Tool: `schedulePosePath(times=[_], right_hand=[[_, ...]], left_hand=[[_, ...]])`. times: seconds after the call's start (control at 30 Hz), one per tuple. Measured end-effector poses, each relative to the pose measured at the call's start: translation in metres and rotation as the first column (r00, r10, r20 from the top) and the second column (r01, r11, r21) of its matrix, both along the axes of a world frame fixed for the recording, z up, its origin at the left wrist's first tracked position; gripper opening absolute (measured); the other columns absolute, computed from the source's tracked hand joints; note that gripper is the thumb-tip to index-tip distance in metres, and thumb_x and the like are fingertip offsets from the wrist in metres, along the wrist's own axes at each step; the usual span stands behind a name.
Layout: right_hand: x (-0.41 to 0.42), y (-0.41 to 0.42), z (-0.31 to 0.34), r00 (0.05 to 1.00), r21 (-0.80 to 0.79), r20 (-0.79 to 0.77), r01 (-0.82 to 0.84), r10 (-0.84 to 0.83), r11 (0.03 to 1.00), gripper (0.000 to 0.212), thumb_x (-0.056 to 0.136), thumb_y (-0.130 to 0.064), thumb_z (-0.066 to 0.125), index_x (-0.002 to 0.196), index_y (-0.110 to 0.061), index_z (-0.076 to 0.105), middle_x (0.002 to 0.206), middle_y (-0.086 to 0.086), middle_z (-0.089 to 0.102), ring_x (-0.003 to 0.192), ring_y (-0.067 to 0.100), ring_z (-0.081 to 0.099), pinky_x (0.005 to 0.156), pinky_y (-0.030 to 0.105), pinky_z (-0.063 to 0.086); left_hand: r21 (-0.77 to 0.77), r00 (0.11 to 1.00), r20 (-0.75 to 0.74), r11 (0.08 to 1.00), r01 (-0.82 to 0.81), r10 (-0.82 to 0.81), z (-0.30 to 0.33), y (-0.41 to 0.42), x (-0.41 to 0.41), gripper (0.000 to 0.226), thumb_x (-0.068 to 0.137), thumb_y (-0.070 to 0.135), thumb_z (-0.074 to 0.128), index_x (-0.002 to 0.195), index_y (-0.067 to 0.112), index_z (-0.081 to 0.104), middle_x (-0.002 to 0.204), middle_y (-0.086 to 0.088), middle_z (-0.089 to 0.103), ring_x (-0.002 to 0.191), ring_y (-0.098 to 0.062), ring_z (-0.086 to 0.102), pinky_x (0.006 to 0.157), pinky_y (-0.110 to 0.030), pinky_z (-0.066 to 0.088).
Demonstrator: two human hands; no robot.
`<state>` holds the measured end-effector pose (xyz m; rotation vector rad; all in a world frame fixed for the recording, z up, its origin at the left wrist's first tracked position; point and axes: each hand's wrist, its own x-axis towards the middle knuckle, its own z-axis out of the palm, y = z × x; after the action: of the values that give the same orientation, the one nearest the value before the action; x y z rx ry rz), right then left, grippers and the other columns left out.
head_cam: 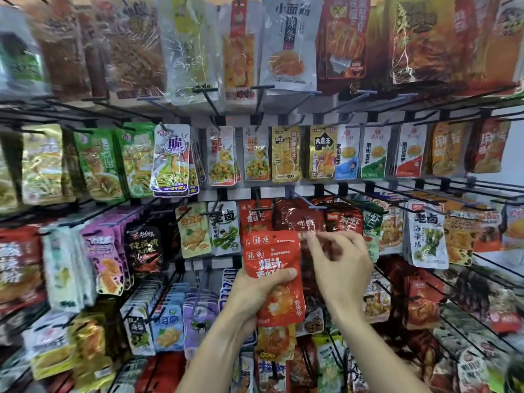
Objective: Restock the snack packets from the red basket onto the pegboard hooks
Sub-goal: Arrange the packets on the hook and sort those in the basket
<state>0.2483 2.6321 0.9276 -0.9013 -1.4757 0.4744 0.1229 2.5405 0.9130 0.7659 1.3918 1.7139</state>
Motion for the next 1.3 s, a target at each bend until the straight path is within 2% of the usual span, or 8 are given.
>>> schedulePosePath(times=[0.13, 0.23, 0.4, 0.57, 0.73, 0.93, 1.1, 1.3], right_hand=[[0.022, -0.03, 0.0, 0.878, -0.27, -0.082, -0.476, 0.473, 0.837, 0.046, 0.068, -0.052, 0.091, 0.097, -0.024, 0.068, 0.09, -0.002, 0.069, 0.081, 0.01, 0.064, 0.076, 0.025, 0.056], [0.031, -0.033, -0.009, 0.848, -0.39, -0.068, -0.507, 0.526, 0.768, 0.053, 0.062, -0.041, 0.097, 0.1, -0.019, 0.067, 0.093, 0.003, 0.073, 0.085, 0.019, 0.07, 0.079, 0.037, 0.061], [0.056, -0.044, -0.018, 0.791, -0.412, -0.169, -0.598, 0.587, 0.687, 0.037, 0.066, -0.024, 0.097, 0.094, -0.017, 0.075, 0.087, -0.005, 0.079, 0.081, 0.012, 0.076, 0.069, 0.028, 0.06], [0.066, -0.062, -0.02, 0.766, -0.409, -0.23, -0.636, 0.6, 0.655, 0.032, 0.08, -0.021, 0.088, 0.106, -0.017, 0.069, 0.091, -0.003, 0.08, 0.08, 0.014, 0.078, 0.074, 0.037, 0.063], [0.046, -0.077, -0.017, 0.708, -0.401, -0.311, -0.702, 0.634, 0.588, 0.027, 0.089, -0.017, 0.081, 0.109, -0.018, 0.063, 0.089, -0.002, 0.08, 0.077, 0.02, 0.078, 0.065, 0.036, 0.063], [-0.017, -0.076, -0.005, 0.716, -0.347, -0.318, -0.698, 0.622, 0.626, 0.029, 0.094, -0.014, 0.076, 0.12, -0.017, 0.063, 0.099, 0.003, 0.079, 0.081, 0.022, 0.078, 0.067, 0.04, 0.064], [-0.049, -0.059, 0.006, 0.792, -0.274, -0.353, -0.597, 0.498, 0.754, 0.035, 0.093, -0.025, 0.078, 0.121, -0.031, 0.058, 0.116, 0.004, 0.071, 0.089, 0.019, 0.077, 0.072, 0.04, 0.065], [-0.076, -0.038, 0.023, 0.882, -0.161, -0.278, -0.434, 0.381, 0.886, 0.038, 0.089, -0.027, 0.082, 0.109, -0.027, 0.05, 0.112, -0.011, 0.06, 0.113, 0.014, 0.061, 0.094, 0.035, 0.051]], left_hand=[[-0.038, 1.0, -0.004, 0.999, 0.003, -0.004, -0.006, -0.009, 0.023, 0.052, 0.068, 0.013, 0.097, 0.113, 0.007, 0.074, 0.099, -0.014, 0.081, 0.091, -0.036, 0.079, 0.084, -0.051, 0.065], [-0.078, 1.0, -0.015, 0.997, -0.003, 0.002, -0.01, -0.02, 0.041, 0.045, 0.073, 0.008, 0.092, 0.114, 0.006, 0.074, 0.097, -0.013, 0.082, 0.086, -0.033, 0.08, 0.078, -0.045, 0.065], [-0.086, 1.0, -0.006, 0.996, 0.027, -0.028, -0.018, -0.046, 0.064, 0.048, 0.067, 0.005, 0.095, 0.111, 0.008, 0.075, 0.103, -0.015, 0.081, 0.091, -0.034, 0.079, 0.081, -0.045, 0.064], [-0.059, 0.992, 0.128, 0.998, 0.015, -0.007, -0.017, -0.073, 0.077, 0.052, 0.081, 0.034, 0.088, 0.125, 0.011, 0.072, 0.115, -0.016, 0.079, 0.104, -0.037, 0.077, 0.094, -0.052, 0.062], [-0.038, 0.979, 0.201, 0.999, -0.023, 0.031, -0.007, -0.089, 0.062, 0.05, 0.091, 0.042, 0.078, 0.128, 0.009, 0.07, 0.115, -0.015, 0.079, 0.104, -0.036, 0.077, 0.085, -0.045, 0.065], [0.01, 0.973, 0.229, 0.999, -0.045, 0.041, 0.001, -0.09, 0.009, 0.052, 0.09, 0.041, 0.078, 0.128, 0.008, 0.071, 0.118, -0.016, 0.078, 0.106, -0.036, 0.077, 0.086, -0.046, 0.063], [0.054, 0.971, 0.24, 0.998, -0.019, 0.005, -0.001, -0.084, -0.032, 0.063, 0.082, 0.04, 0.083, 0.133, 0.007, 0.067, 0.12, -0.018, 0.077, 0.108, -0.039, 0.075, 0.095, -0.052, 0.059], [0.066, 0.97, 0.245, 0.997, -0.029, 0.012, -0.002, -0.085, -0.061, 0.053, 0.084, 0.03, 0.083, 0.127, 0.004, 0.067, 0.106, -0.02, 0.08, 0.082, -0.033, 0.08, 0.061, -0.038, 0.064]])
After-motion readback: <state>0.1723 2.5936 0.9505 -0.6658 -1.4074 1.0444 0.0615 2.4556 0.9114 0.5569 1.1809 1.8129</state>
